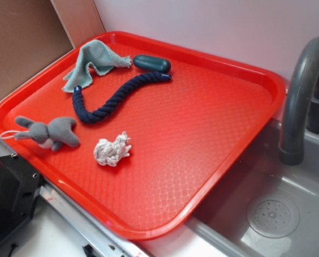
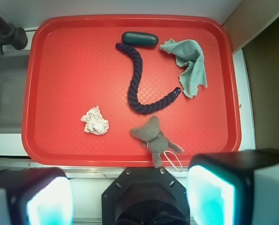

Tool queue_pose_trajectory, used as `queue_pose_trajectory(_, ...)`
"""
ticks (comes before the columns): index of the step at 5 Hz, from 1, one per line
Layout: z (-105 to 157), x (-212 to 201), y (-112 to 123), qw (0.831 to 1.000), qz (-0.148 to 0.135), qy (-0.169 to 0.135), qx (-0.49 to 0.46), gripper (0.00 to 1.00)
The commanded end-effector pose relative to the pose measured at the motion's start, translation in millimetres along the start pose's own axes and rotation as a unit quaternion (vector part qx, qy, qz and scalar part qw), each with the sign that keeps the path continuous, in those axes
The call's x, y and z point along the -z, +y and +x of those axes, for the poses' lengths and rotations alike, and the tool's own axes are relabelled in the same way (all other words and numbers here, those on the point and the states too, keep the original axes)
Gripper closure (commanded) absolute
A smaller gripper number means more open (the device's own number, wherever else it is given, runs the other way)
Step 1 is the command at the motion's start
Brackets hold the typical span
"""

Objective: Grab the white paper.

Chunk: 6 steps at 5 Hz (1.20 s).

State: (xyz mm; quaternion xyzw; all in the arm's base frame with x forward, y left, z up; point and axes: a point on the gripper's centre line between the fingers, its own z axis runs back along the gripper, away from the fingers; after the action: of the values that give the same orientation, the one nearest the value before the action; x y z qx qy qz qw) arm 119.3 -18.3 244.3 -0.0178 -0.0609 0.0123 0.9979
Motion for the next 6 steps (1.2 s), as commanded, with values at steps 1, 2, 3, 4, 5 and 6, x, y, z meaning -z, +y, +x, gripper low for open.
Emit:
queue_pose_trajectory(1, 0, 0, 0, 1.0, 0.0, 0.0, 0.0, 0.0)
queue_pose_trajectory(2, 9, 7, -6, 0.997, 0.01, -0.011, 0.07, 0.0)
queue_pose_trajectory(3, 20, 19, -16, 0.985, 0.016, -0.009, 0.172, 0.0)
queue_pose_trajectory(4, 28, 35, -32, 0.956, -0.001, -0.017, 0.293, 0.0)
queue_pose_trajectory(5, 30, 52, -41, 0.935, -0.02, -0.019, 0.355, 0.0)
queue_pose_trajectory(6, 28, 76, -49, 0.935, -0.018, -0.003, 0.355, 0.0)
